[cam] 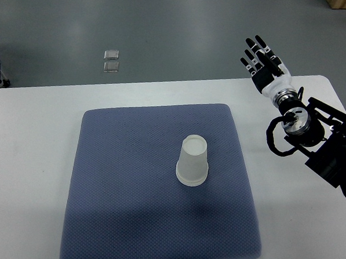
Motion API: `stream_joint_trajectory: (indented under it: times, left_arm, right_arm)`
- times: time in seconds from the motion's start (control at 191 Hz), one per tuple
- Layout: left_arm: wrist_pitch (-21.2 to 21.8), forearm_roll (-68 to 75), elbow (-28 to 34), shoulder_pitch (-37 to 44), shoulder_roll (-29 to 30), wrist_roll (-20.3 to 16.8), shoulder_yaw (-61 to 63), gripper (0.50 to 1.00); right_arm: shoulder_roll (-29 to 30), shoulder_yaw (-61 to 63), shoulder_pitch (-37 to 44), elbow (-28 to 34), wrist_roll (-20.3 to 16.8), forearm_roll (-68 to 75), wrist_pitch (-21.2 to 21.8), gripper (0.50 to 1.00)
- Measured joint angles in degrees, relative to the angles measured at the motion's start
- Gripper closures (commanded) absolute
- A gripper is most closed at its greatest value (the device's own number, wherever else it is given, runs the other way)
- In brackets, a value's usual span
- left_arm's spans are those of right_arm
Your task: Stack paper cups
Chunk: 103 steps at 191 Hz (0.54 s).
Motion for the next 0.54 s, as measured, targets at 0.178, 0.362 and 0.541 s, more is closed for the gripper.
stream_joint_trajectory:
  times: [0.178,0.362,0.541]
  left_arm:
    - [0.0,0.0,0.0,0.0,0.0,0.0,0.0,0.5]
    - [0.0,0.0,0.0,0.0,0.0,0.0,0.0,0.5]
    - [0.0,0.0,0.0,0.0,0.0,0.0,0.0,0.5]
  right_arm:
    - [1.0,0.1,-1.1,-0.4,0.0,-8.0,0.1,0.583]
    - [1.2,0.2,-1.7,-1.7,0.1,-13.4,0.0,0.583]
    - [1.2,0.2,-1.8,-1.9,1.5,-13.9,0.0,0.585]
